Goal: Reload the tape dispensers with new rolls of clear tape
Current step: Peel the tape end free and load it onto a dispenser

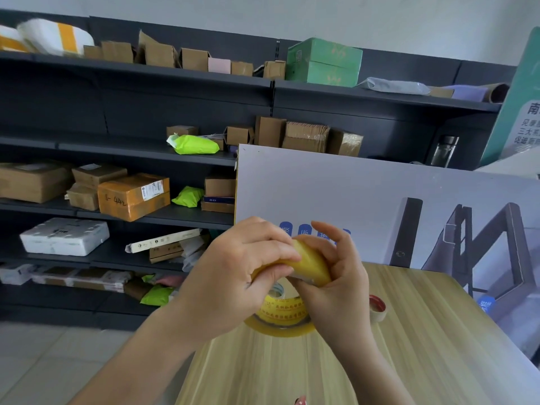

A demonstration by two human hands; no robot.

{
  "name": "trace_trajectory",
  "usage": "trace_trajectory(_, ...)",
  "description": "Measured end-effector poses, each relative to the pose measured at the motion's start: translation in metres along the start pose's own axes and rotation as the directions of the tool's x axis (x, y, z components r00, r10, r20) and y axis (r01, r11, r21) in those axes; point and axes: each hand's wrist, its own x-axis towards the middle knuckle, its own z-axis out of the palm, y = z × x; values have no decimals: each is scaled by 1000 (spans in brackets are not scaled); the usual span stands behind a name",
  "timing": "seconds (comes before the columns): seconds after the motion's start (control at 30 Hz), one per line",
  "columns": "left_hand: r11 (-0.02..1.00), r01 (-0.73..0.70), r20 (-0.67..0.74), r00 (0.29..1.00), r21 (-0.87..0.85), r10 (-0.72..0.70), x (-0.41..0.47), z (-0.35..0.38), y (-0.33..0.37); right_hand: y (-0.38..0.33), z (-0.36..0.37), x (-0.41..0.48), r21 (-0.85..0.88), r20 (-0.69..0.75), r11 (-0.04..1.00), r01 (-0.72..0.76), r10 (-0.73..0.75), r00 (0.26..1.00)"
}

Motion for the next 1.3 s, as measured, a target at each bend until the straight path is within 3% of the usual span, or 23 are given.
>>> trace_trajectory(0.33, 988, 147, 113, 984, -56, -140, 0, -1, -3, 3, 6, -4, -48, 15, 998, -29, 29, 999)
trace_trajectory(0.7, 984, 130, 117, 986, -121, -116, 0, 4, -10, 9, 3, 2, 37, 83, 994, -102, 99, 992)
trace_trajectory(0.83, 976, 169, 156, 977, -137, -147, -1, 6, -10, 10, 2, 2, -40, 101, 997, -62, 66, 993)
trace_trajectory(1.03, 977, 130, 32, 991, -170, -126, -3, 17, -8, 9, -2, 8, -10, 53, 998, -63, 63, 997)
trace_trajectory(1.13, 977, 158, 31, 987, -145, -155, -5, 16, -16, 6, -4, 11, -53, 17, 998, 21, -21, 1000)
trace_trajectory(1.2, 994, 92, 3, 996, -54, -92, -6, 17, -19, 5, -2, 11, -75, 6, 994, 84, -84, 996)
trace_trajectory(1.3, 999, -18, -127, 992, 36, 23, -10, 22, -21, -1, -2, 9, 84, 29, 995, 53, -56, 998)
